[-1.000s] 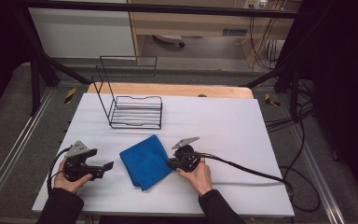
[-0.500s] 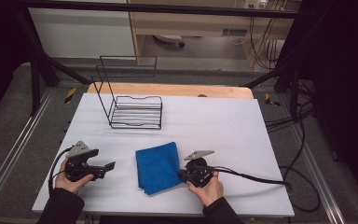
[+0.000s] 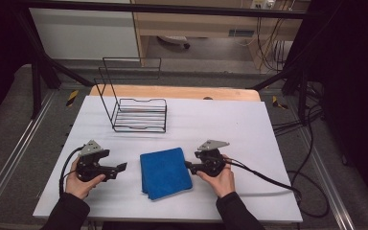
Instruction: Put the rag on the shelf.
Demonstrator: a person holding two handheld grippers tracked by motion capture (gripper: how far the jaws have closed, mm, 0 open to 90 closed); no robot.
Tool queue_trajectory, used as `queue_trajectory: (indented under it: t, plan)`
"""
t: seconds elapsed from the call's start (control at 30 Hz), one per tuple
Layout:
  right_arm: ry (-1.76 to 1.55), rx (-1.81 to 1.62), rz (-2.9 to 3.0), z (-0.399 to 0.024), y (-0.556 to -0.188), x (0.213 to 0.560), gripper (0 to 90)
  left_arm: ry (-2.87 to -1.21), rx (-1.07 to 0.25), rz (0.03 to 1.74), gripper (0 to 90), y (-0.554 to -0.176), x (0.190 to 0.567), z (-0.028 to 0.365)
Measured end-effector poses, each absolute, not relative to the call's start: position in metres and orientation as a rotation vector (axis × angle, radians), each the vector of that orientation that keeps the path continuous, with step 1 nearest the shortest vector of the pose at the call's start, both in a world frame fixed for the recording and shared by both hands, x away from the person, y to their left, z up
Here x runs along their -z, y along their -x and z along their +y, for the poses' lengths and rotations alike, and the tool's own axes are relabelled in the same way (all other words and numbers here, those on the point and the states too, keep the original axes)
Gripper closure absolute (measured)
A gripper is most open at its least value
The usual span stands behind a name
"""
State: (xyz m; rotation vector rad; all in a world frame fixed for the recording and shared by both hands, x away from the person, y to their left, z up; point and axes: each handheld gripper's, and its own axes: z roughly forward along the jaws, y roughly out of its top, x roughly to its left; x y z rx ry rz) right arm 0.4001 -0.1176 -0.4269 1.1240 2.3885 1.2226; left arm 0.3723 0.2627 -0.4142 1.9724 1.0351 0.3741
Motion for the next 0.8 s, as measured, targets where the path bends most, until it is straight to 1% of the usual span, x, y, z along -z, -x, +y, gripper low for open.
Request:
queue_trajectory:
  t: [0.13, 0.2, 0.27, 0.3, 0.33, 0.47, 0.6, 0.8]
  plan:
    - [-1.180, -1.246, 2.408, -0.107, -0.434, 0.436, 52.6, -1.973, -0.376, 1.039, 8.8, -0.378, 0.412, 0.257]
    - [-1.178, -1.223, 2.429, -0.099, -0.444, 0.441, 55.1, -1.972, -0.373, 1.044, 9.1, -0.379, 0.412, 0.255]
    - [-1.183, -1.220, 2.439, -0.092, -0.453, 0.447, 59.5, -1.975, -0.377, 1.043, 9.2, -0.380, 0.413, 0.254]
    - [-1.192, -1.227, 2.455, -0.088, -0.457, 0.452, 67.7, -1.977, -0.376, 1.043, 9.2, -0.380, 0.413, 0.254]
    - [-1.192, -1.227, 2.455, -0.088, -0.457, 0.452, 67.7, -1.978, -0.376, 1.043, 9.2, -0.380, 0.413, 0.254]
    - [-1.209, -1.231, 2.487, -0.087, -0.455, 0.453, 84.6, -1.978, -0.377, 1.049, 9.9, -0.382, 0.413, 0.253]
    - [-1.173, -1.215, 2.458, -0.090, -0.451, 0.446, 87.2, -1.976, -0.372, 1.056, 11.7, -0.386, 0.410, 0.248]
    - [-1.178, -1.175, 2.426, -0.096, -0.444, 0.441, 86.3, -1.994, -0.361, 1.067, 16.8, -0.399, 0.408, 0.224]
